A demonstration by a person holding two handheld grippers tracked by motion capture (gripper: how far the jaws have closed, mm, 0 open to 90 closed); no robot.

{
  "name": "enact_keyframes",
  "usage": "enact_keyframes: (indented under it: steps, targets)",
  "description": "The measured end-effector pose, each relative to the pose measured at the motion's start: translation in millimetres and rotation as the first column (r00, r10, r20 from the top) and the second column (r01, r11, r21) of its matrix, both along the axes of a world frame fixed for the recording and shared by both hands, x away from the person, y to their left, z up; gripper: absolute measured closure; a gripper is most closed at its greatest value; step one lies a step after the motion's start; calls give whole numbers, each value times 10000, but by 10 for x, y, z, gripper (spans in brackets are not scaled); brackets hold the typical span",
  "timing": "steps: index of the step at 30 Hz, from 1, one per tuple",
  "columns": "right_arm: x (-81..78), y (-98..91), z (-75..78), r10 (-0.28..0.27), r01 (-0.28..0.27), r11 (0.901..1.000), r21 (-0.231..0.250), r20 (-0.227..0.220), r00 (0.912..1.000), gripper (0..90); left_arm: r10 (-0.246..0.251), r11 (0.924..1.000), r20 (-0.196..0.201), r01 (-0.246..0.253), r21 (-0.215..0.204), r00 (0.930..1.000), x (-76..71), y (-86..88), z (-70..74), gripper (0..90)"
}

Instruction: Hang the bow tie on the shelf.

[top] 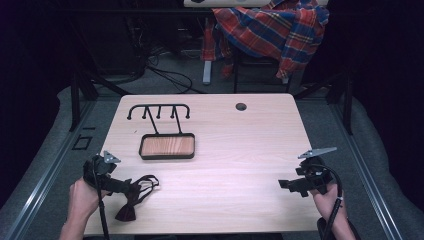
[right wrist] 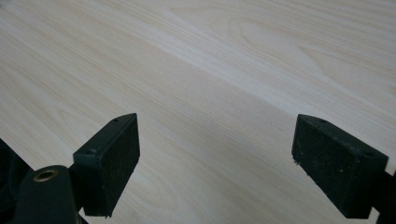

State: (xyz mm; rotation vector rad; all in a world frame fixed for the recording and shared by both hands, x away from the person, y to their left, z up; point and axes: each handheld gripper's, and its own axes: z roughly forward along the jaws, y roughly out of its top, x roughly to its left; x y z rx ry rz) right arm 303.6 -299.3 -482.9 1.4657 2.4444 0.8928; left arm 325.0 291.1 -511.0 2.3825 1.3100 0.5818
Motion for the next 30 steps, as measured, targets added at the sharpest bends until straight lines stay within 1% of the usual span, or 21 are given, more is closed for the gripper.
enact_keyframes:
  steps: [6, 10, 12, 14, 15, 16, 17, 19, 20, 21, 22, 24, 25, 26, 27, 28, 29, 30]
  targets:
    - [16, 15, -17, 100, -101, 9999, -69, -176, 9998, 150, 29, 10000, 76, -29, -57, 10000, 31, 6, -9, 2]
    - [34, 70, -23, 371, -376, 9991, -217, -207, 9991, 150, -56, 9998, 478, 66, -195, 9988, 1, -9, 35, 2]
    - [36, 78, -26, 427, -432, 9989, -206, -231, 9988, 150, -76, 9997, 505, 86, -211, 9987, -5, -14, 44, 2]
    - [28, 70, -30, 405, -409, 9990, -170, -221, 9989, 150, -58, 9998, 819, 71, -158, 9966, -38, -45, 103, 2]
    - [26, 64, -31, 372, -376, 9991, -187, -237, 9990, 150, 7, 9998, 1080, 16, -209, 9942, -49, -64, 142, 2]
    - [23, 59, -31, 340, -345, 9992, -209, -246, 9991, 150, 7, 9998, 1080, 16, -209, 9942, -49, -64, 142, 2]
    - [19, 58, -29, 298, -304, 9993, -220, -245, 9993, 150, 113, 9996, 1393, -75, -277, 9902, -57, -102, 215, 2]
    - [18, 55, -29, 320, -324, 9994, -131, -264, 9991, 150, 126, 9995, 1844, -69, -316, 9828, -63, -169, 286, 2]
    - [19, 61, -31, 260, -264, 9995, -173, -245, 9994, 150, 204, 9990, 1957, -122, -428, 9804, -59, -201, 311, 2]
    - [23, 61, -32, 316, -322, 9993, -173, -286, 9991, 150, 214, 9976, 1900, -85, -689, 9816, -42, -243, 328, 2]
    - [25, 67, -37, 384, -388, 9992, -135, -339, 9987, 150, 131, 9973, 1836, 4, -735, 9829, -26, -279, 333, 2]
    - [27, 73, -40, 469, -478, 9987, -203, -404, 9981, 150, -148, 9971, 1661, 270, -717, 9860, 22, -318, 327, 2]
    - [25, 70, -40, 510, -519, 9984, -213, -415, 9978, 150, -148, 9971, 1661, 270, -717, 9860, 22, -318, 327, 2]
    - [21, 71, -41, 497, -503, 9986, -160, -391, 9980, 150, -173, 9914, 1234, 330, -1266, 9922, 75, -280, 326, 2]
    - [19, 68, -41, 488, -494, 9987, -143, -407, 9980, 150, -124, 9884, 1150, 296, -1491, 9933, 86, -251, 332, 2]
    - [19, 65, -45, 444, -450, 9989, -134, -402, 9982, 150, -153, 9862, 1111, 333, -1619, 9937, 84, -223, 344, 2]
    - [22, 61, -48, 447, -453, 9989, -126, -420, 9981, 150, -190, 9854, 1080, 369, -1662, 9940, 78, -208, 353, 2]
    - [24, 57, -47, 471, -478, 9987, -151, -452, 9979, 150, -227, 9864, 1111, 403, -1593, 9935, 70, -188, 358, 2]
